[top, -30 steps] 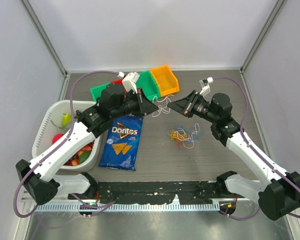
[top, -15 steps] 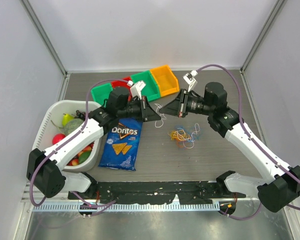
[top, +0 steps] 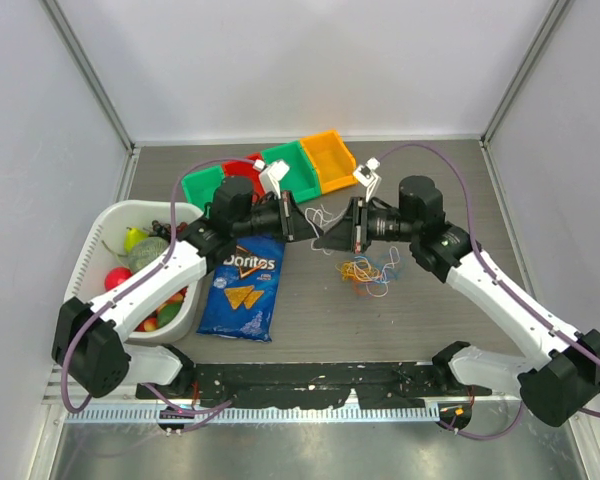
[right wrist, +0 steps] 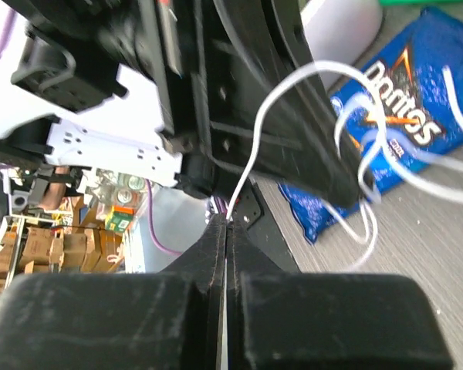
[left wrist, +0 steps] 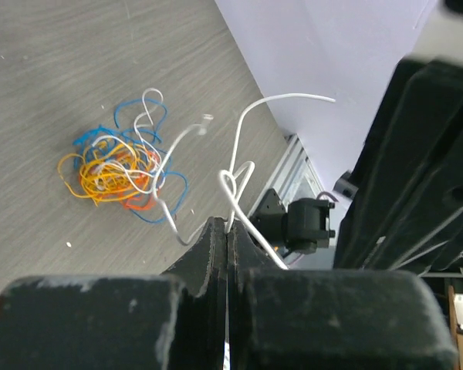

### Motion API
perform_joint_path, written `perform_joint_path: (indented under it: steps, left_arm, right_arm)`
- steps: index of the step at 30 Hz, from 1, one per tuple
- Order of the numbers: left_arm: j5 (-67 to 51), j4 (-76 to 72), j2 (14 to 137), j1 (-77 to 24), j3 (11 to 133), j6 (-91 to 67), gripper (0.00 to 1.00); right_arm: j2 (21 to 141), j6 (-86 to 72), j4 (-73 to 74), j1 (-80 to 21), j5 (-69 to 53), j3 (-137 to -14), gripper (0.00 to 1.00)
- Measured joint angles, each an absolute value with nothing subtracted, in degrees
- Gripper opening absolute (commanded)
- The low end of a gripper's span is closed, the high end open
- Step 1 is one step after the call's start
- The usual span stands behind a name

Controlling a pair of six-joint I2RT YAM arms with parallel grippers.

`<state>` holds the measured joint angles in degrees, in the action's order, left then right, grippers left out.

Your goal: Untangle the cables

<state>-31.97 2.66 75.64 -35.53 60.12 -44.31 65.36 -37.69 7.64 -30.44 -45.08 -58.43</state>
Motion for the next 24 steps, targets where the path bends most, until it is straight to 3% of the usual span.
perform_joint_path:
  steps: [6, 8, 10, 14, 16, 24]
  left_arm:
    - [-29.67, -2.37, 72.38, -34.11, 55.90, -44.60, 0.00]
    - [-29.41, -4.43, 70.57, -33.98, 53.87, -44.58, 0.00]
    - [-29.56, -6.42, 69.28, -33.93, 52.62, -44.56, 0.00]
    - [-30.15, -9.04, 68.12, -33.93, 52.03, -44.07, 0.00]
    - [-30.63, -9.65, 67.75, -33.93, 51.99, -43.31, 0.00]
    - [-34.39, -7.86, 67.22, -33.93, 52.42, -38.26, 0.00]
  right_arm:
    - [62.43, -34.30, 13.10, -31.03, -40.32, -54.33, 0.02]
    - [61.39, -33.34, 15.11, -31.03, -36.91, -54.19, 0.09]
    - [60.73, -32.80, 15.92, -31.03, -34.41, -54.19, 0.19]
    - [60.62, -31.29, 17.37, -31.03, -31.05, -54.50, 0.59]
    - [60.62, -30.39, 18.81, -31.03, -29.78, -55.35, 0.69]
    - [58.48, -26.20, 20.18, -31.03, -26.63, -61.78, 0.76]
